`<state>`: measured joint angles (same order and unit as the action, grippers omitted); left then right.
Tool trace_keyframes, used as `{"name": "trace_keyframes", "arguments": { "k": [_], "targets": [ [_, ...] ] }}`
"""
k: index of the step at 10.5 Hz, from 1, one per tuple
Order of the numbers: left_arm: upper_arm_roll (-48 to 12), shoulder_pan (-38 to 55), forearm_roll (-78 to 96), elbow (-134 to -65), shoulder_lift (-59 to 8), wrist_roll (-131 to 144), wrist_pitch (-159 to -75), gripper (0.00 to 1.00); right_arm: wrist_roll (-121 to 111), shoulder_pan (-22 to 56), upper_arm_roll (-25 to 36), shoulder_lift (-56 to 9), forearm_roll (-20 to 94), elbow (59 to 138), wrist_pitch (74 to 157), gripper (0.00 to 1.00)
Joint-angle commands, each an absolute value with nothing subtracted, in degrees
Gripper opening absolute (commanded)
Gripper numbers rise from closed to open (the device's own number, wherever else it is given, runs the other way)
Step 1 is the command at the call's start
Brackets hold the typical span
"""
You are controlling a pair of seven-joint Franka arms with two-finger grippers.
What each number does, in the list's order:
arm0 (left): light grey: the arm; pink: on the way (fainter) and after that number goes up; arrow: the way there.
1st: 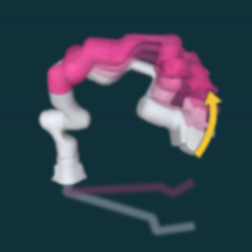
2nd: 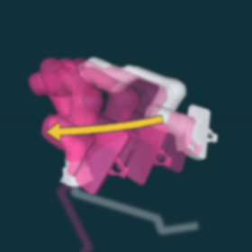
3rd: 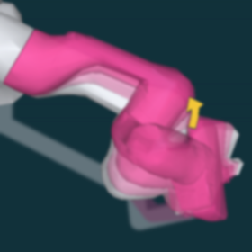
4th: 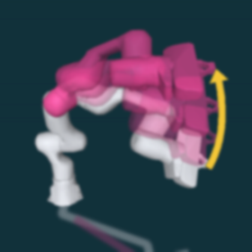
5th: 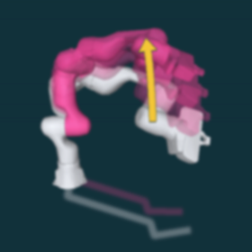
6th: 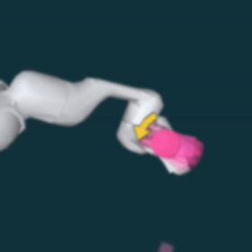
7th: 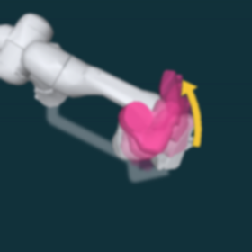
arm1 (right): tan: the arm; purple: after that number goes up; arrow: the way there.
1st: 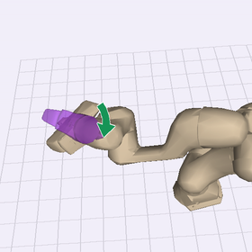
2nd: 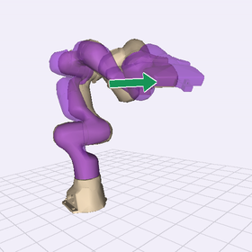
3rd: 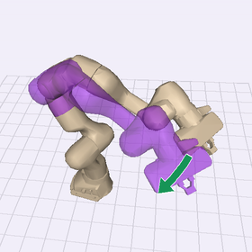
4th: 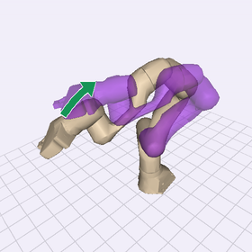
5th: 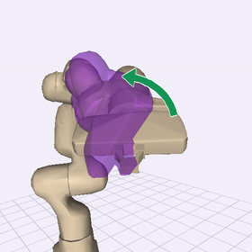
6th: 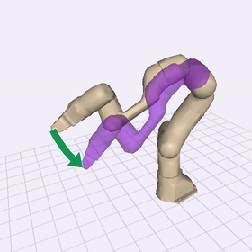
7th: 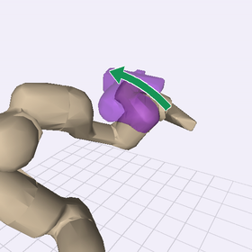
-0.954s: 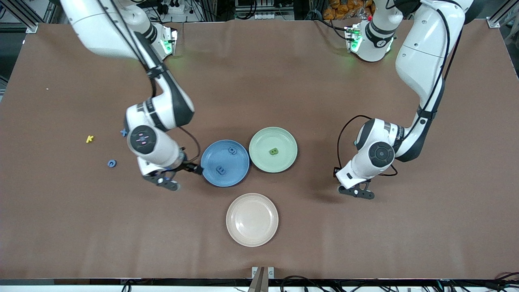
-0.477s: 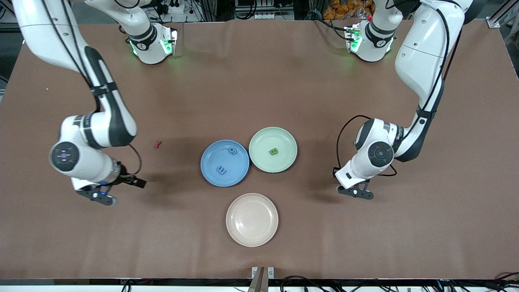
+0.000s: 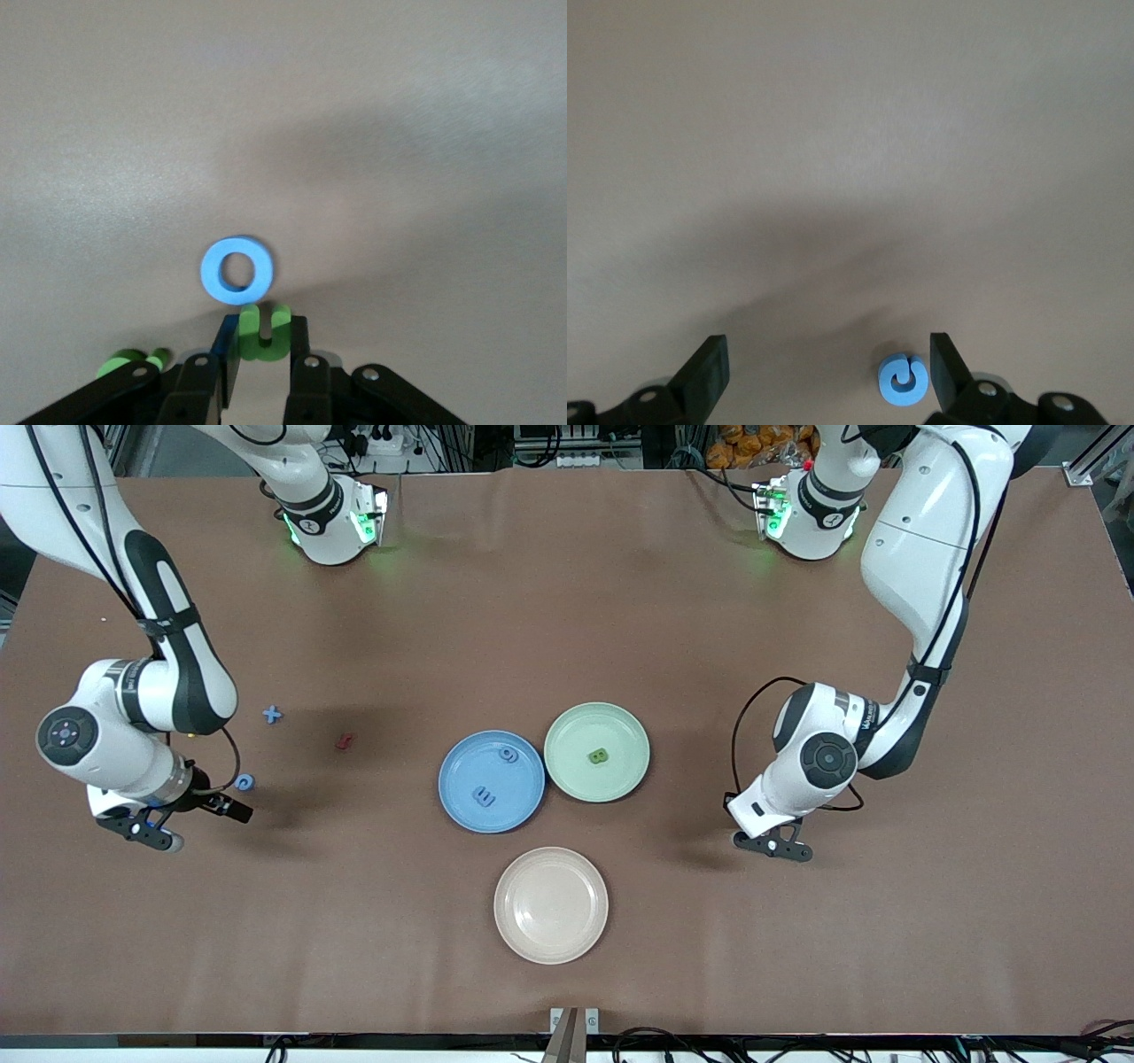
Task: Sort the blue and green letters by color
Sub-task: 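Grasp the blue c with the right gripper while the left gripper grasps green u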
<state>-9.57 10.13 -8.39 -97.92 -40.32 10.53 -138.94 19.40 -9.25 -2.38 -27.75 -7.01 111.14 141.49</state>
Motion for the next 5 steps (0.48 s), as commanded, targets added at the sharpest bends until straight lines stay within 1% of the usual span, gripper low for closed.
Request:
{"name": "trace_keyframes", "arguments": {
  "k": [1,3,5],
  "targets": [
    [-9.9,14.7,-8.6,-97.9,-33.9,18.8,-132.1,0.00,18.3,-10.3,-3.0,-23.8,-9.4,122.2,152.4,1.00],
    [-13.3,17.6,-8.5,-97.3,-33.1,29.0,-130.9,0.00,17.4,-11.2,-2.9,-22.3,-10.0,125.8,153.9,1.00],
    [-18.7,18.2,-8.7,-95.6,-34.5,39.6,-130.9,0.00,17.0,-12.7,-2.9,-22.1,-11.9,128.5,156.9,1.00]
  ]
}}
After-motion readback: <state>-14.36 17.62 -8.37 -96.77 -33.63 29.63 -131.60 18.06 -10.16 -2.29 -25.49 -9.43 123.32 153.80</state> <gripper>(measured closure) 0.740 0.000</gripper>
